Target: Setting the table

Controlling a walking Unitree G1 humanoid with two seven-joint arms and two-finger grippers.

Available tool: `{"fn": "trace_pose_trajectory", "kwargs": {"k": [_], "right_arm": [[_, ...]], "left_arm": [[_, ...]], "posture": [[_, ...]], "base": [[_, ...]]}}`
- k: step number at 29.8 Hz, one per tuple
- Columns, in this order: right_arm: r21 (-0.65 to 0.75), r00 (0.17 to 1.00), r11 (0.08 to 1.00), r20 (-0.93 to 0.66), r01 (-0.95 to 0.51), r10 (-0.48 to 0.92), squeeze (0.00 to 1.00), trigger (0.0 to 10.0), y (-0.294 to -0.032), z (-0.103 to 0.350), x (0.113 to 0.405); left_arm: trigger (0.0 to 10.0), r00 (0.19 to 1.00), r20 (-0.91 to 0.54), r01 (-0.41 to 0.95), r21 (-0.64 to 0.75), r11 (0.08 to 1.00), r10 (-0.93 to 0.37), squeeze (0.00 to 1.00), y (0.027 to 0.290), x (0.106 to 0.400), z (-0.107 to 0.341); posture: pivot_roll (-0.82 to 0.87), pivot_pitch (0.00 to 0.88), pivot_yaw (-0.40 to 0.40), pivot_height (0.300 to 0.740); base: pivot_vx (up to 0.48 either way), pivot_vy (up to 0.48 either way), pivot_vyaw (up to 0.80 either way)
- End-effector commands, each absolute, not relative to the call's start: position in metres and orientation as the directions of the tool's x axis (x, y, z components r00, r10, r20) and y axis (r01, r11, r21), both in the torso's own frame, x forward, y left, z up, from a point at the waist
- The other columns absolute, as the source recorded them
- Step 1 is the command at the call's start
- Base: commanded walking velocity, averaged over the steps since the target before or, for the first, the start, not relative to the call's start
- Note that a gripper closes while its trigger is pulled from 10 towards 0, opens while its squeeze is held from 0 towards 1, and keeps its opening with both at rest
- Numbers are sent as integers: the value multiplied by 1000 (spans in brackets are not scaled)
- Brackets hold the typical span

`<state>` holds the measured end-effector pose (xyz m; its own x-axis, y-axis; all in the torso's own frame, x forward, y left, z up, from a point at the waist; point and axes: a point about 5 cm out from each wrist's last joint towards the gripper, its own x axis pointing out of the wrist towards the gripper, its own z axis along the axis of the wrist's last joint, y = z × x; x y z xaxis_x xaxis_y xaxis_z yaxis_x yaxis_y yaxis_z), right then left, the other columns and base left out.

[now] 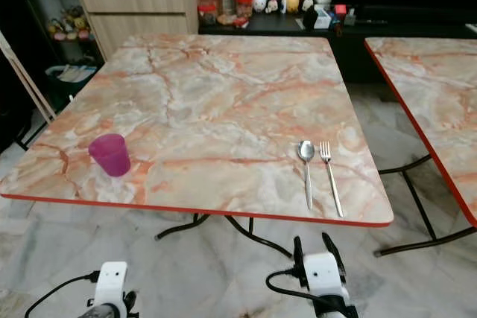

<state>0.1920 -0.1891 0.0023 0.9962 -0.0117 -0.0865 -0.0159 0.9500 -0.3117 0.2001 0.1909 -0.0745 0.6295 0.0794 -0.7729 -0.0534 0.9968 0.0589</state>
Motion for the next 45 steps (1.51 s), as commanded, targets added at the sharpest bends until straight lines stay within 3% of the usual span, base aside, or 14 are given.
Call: {"fn": "trace_pose_trajectory", "kwargs": {"k": [1,9,18,32,45], "right_arm": [[-319,998,948,-61,-15,-5,0,10000,-187,12,196],[-332,999,943,-33,3,-15,0,10000,-189,25,203],[-321,993,940,30,116,-112,0,10000,-195,47,252],[-154,996,984,18,94,-93,0,10000,-165,65,306],[-126,991,983,43,134,-129,0,10000,-175,71,316]], "left_arm": [[10000,623,-777,-60,72,996,93,0,193,200,-75],[10000,618,-780,-65,71,995,96,0,193,198,-76],[10000,642,-764,-59,32,998,63,0,186,205,-73],[10000,671,-741,-26,30,999,40,0,181,219,-65],[10000,657,-751,-49,37,998,60,0,190,211,-69]], "posture": [[-155,0,5,740],[-158,0,6,740],[-161,0,35,740],[-132,0,32,740],[-105,0,18,740]], "base": [[0,0,0],[0,0,0],[0,0,0],[0,0,0],[0,0,-248]]}}
